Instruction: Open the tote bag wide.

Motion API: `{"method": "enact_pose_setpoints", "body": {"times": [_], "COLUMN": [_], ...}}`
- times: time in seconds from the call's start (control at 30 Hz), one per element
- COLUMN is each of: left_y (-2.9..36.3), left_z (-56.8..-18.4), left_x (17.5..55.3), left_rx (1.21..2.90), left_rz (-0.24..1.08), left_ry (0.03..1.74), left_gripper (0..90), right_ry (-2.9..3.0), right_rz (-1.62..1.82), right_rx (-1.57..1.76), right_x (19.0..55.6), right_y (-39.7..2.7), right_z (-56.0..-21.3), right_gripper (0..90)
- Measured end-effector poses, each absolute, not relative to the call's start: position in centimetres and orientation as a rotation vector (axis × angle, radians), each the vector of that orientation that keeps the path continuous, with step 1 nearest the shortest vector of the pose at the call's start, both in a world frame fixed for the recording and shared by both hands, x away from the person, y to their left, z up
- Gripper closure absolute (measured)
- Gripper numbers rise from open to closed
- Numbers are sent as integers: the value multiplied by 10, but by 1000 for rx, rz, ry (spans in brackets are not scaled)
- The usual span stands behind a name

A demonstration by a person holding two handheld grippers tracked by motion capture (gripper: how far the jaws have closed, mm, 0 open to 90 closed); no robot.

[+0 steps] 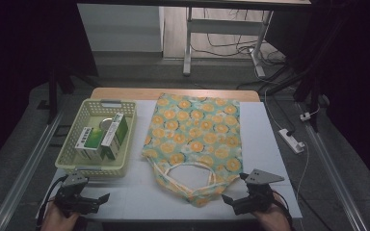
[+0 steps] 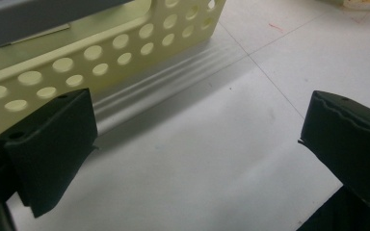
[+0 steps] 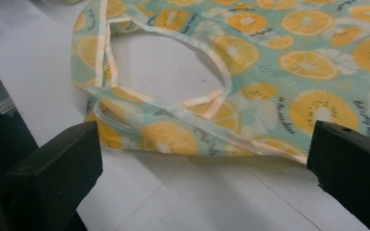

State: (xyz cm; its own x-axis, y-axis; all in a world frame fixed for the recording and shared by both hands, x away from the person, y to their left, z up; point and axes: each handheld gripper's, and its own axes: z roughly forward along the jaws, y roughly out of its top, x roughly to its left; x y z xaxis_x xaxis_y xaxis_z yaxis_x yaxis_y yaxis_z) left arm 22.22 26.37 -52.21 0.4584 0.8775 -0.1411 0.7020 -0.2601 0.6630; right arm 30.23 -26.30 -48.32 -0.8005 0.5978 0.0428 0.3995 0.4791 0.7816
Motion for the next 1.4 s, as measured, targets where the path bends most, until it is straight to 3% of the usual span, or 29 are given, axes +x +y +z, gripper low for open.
{"method": "enact_pose_setpoints", "body": {"times": [1.03,1.4], "left_y": [264,265], "left_z": [-523,-523], "left_x": [224,224], "left_rx": [2031,2031], "left_rz": [321,314], "left_ry": [1332,1332], "left_gripper": [0,0], "right_ry": [2666,2768], "right_rz": [1174,1100], "right_rx": [672,535], "right_x": [315,312], "right_y": [-202,-160], "right_z": [-487,-498], "right_gripper": [0,0]}}
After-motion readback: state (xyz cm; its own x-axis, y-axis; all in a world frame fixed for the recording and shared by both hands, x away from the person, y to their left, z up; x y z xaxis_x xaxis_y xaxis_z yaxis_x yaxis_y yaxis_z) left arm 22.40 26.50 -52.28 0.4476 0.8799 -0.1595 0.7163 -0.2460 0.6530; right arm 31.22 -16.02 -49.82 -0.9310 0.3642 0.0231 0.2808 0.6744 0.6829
